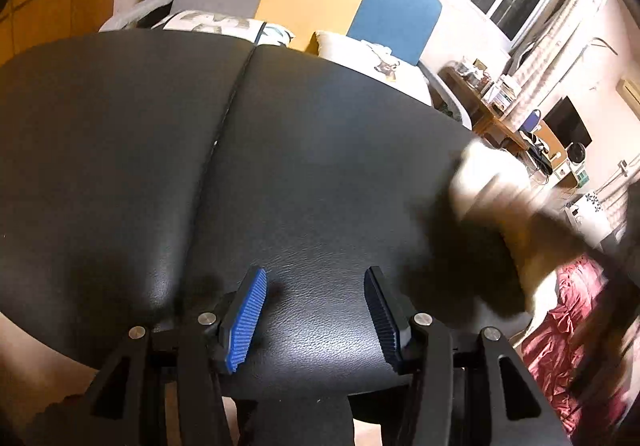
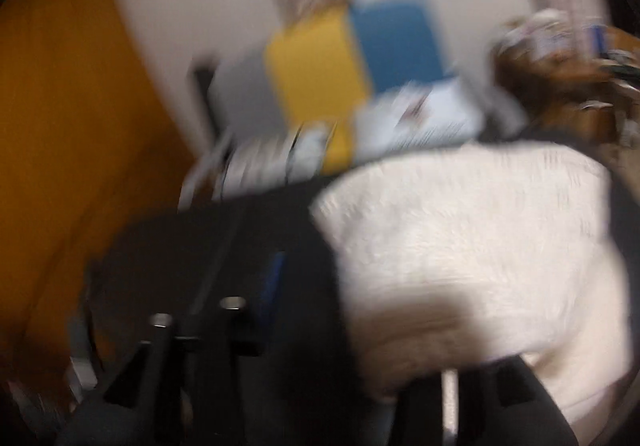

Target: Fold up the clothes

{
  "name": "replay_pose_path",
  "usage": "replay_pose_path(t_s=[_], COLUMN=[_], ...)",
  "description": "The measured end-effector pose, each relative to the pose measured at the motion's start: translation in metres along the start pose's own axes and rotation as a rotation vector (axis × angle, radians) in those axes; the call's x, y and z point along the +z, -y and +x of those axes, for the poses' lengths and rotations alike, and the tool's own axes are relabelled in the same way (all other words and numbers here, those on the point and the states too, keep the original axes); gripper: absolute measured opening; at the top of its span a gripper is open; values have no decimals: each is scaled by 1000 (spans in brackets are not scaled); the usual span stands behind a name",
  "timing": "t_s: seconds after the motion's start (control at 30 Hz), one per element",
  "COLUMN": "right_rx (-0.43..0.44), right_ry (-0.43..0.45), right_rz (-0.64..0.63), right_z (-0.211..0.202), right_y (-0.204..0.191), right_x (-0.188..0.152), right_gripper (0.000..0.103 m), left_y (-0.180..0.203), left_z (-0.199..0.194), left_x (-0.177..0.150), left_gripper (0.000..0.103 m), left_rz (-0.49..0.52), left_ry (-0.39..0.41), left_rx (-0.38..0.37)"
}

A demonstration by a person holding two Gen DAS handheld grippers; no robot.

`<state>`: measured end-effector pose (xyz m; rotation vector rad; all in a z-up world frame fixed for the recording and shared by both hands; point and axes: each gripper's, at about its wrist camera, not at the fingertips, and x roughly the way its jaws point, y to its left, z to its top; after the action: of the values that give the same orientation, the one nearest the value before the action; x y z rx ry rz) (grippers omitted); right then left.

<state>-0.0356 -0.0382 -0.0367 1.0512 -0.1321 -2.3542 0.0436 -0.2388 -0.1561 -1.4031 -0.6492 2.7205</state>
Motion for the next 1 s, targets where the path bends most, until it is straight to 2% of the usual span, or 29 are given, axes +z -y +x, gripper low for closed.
replay_pose_path(t_s=[0.03,0.1,0.13,0.2,0.23,0.3,0.4,0.43,0.47,0.53,0.57,0.67,0.73,0.83,0.87,0.93,1.0], right_rx=[-1,-41,-119,-309,-445,-490,-268,-211,-154,-37,-20,1,-56,-159,-167,-177,-196], right_ry=[-73,-149,-173,-150,-113,-91,-120,-145,-172,-184,-178,-102,-36,-33,-31,-49,-54], right_rz=[-34,-74,-161,-374,-516,-581,-416,-361,-304,-110,-15,315,480,582,603,618,593], right_z=[21,41,48,46,44,37,4,-8,-20,-42,-50,-66,-70,-57,-66,-58,-64], right_y=[-11,-22,-31,-44,-53,-55,-31,-22,-12,22,44,132,191,248,251,257,264], right_x=[-22,-49,-63,-77,-90,-101,-102,-101,-100,-95,-90,-76,-65,-53,-62,-60,-64], right_gripper=[57,57,57,57,57,57,60,70,73,74,74,79,79,79,79,79,79], left_y=[-2,-5,-5,-4,-1,7,22,29,37,55,65,92,108,134,140,151,156], left_z=[0,1,3,8,12,18,25,30,34,43,46,55,61,76,80,91,99], left_x=[1,5,7,10,12,13,13,12,10,6,4,-1,-2,-6,-6,-8,-8], left_gripper=[52,52,52,52,52,51,52,52,51,51,51,51,51,51,51,51,51], left_rz=[-10,-23,-24,-25,-16,-4,30,51,73,108,125,168,187,246,257,260,234], left_ry=[-7,-10,-17,-30,-36,-49,-69,-83,-97,-127,-137,-162,-176,-190,-196,-227,-243], left_rx=[-1,-5,-6,-7,0,-5,-34,-44,-54,-86,-102,-147,-174,-169,-172,-182,-181])
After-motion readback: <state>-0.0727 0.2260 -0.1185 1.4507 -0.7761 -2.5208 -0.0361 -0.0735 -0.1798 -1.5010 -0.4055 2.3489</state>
